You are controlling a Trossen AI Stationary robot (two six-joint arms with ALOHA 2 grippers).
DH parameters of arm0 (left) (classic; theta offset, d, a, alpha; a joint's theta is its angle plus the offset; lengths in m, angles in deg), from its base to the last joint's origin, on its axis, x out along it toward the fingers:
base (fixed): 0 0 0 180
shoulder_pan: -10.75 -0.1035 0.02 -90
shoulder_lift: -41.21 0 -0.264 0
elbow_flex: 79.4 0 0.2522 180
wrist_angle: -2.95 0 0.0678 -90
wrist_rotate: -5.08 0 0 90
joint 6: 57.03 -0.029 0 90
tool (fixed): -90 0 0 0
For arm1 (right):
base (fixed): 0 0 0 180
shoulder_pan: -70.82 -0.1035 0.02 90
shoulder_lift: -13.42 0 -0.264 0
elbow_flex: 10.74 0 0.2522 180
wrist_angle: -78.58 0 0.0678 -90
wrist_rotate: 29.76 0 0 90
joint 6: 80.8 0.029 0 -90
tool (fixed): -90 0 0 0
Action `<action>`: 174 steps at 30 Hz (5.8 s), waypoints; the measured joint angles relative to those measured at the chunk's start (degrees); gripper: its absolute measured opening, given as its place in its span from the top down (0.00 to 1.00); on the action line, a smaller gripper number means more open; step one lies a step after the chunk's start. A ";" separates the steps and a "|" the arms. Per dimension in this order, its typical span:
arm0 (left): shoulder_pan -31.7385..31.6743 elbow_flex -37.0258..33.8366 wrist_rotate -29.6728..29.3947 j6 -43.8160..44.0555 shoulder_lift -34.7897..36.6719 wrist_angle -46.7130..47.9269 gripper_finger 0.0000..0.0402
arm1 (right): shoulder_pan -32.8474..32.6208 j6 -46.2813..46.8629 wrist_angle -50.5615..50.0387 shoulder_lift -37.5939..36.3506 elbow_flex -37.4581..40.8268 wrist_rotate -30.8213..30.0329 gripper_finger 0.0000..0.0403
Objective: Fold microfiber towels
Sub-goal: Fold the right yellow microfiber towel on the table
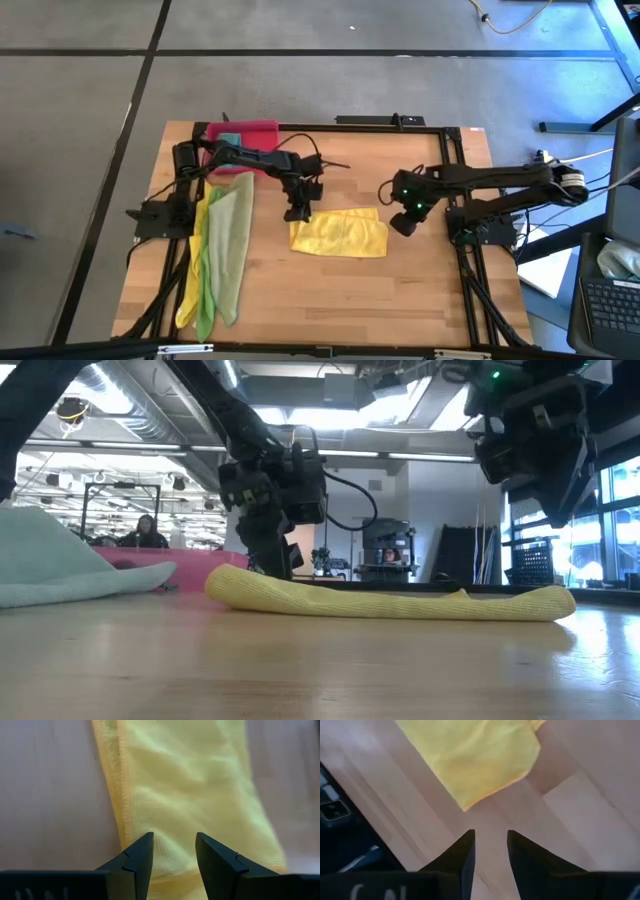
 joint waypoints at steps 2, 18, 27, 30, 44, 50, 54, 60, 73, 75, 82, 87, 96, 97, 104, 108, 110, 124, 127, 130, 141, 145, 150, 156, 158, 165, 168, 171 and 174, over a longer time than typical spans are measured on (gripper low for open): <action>0.06 0.00 -1.74 0.02 0.00 0.00 0.65 | -1.01 1.80 0.98 -1.27 0.49 0.01 0.71; -3.09 5.79 -1.64 -7.39 -1.33 3.91 0.65 | -6.65 6.10 5.22 -2.99 0.54 -3.61 0.71; -2.63 5.75 -3.35 -7.45 -3.90 4.72 0.65 | -9.25 7.53 7.68 -2.97 0.54 -4.57 0.71; -2.83 5.75 -3.35 -7.47 -3.91 4.66 0.65 | -9.91 7.53 7.72 -2.97 0.54 -4.68 0.71; -1.56 5.77 -3.64 -4.39 -3.89 4.87 0.65 | -10.18 7.24 8.45 -2.97 0.52 -8.26 0.71; -1.23 5.77 -3.47 -1.74 -3.89 5.14 0.65 | -10.18 7.10 8.61 -2.95 0.52 -9.50 0.71; -1.21 6.22 -3.45 -1.48 -3.89 7.08 0.66 | -10.18 7.09 8.70 -2.95 0.52 -9.76 0.71; -1.13 9.53 -6.12 -1.71 -4.02 10.01 0.71 | -10.18 7.08 8.90 -2.93 0.52 -11.29 0.71; -1.57 10.64 -6.50 -6.31 -4.02 13.15 0.80 | -10.16 7.09 8.91 -2.93 0.52 -11.61 0.71; -1.90 10.64 -4.04 -6.36 -4.02 13.55 0.79 | -10.16 7.23 8.91 -2.93 0.52 -11.61 0.71; -2.04 10.64 -3.09 -6.20 -6.04 13.99 0.76 | -10.18 7.29 9.43 -2.93 0.50 -11.59 0.71; -2.04 10.67 -3.25 -6.09 -6.69 13.99 0.74 | -10.19 7.98 9.74 -2.93 0.50 -11.57 0.71; -2.45 10.69 -2.84 -6.18 -6.69 14.55 0.73 | -10.99 8.60 9.74 -2.93 0.48 -11.54 0.71; -2.39 10.69 -2.84 -6.18 -6.69 14.59 0.73 | -10.99 8.60 9.74 -2.93 0.48 -11.55 0.71; -2.19 10.75 -3.27 -5.92 -6.69 15.97 0.73 | -10.99 8.59 9.74 -2.93 0.48 -12.31 0.71; -2.19 11.47 -3.74 -5.94 -6.69 18.56 0.75 | -10.99 8.13 9.72 -2.93 0.48 -12.44 0.71; -2.18 12.05 -3.77 -5.94 -6.69 18.98 0.77 | -10.99 7.48 9.73 -2.93 0.48 -12.78 0.71; -1.75 13.07 -3.38 -5.94 -6.64 20.83 0.99 | -10.99 7.94 10.09 -2.93 0.48 -13.99 0.71; -1.75 13.07 -3.33 -5.94 -6.64 21.61 0.99 | -10.99 7.94 10.09 -2.93 0.48 -13.99 0.71; -1.54 13.07 -3.30 -5.94 -6.64 21.68 0.99 | -10.99 7.94 10.09 -2.93 0.48 -13.99 0.71; -0.36 13.07 -3.32 -5.36 -6.21 25.36 1.00 | -10.97 7.03 10.09 -2.93 0.48 -14.89 0.71; -0.38 13.05 -4.32 -4.56 -5.00 27.69 1.00 | -10.97 5.32 10.13 -2.88 0.48 -17.61 0.71; -0.38 14.51 -6.04 -2.73 -3.10 29.01 1.00 | -10.19 2.39 10.99 -1.46 0.48 -18.52 0.71; 0.61 19.16 -6.09 -1.40 -2.38 34.94 1.00 | -8.63 -1.25 13.50 1.08 0.83 -18.46 0.71; 1.25 20.46 -6.09 -1.40 -2.38 36.86 1.00 | -8.08 -2.03 16.71 2.10 1.95 -18.20 0.71; 3.84 22.05 -6.33 0.87 -2.42 41.20 1.00 | -5.81 -1.43 22.54 5.33 7.23 -16.51 0.71; 4.94 22.03 -6.66 1.89 -2.45 42.65 1.00 | -5.28 -0.19 23.43 5.49 9.60 -16.36 0.71; 5.86 22.03 -9.05 3.10 -2.45 44.43 1.00 | -5.05 0.04 24.27 5.45 11.82 -15.69 0.71; 6.38 22.06 -11.34 4.67 -2.47 45.29 1.00 | -5.00 0.51 25.87 5.45 13.35 -14.93 0.71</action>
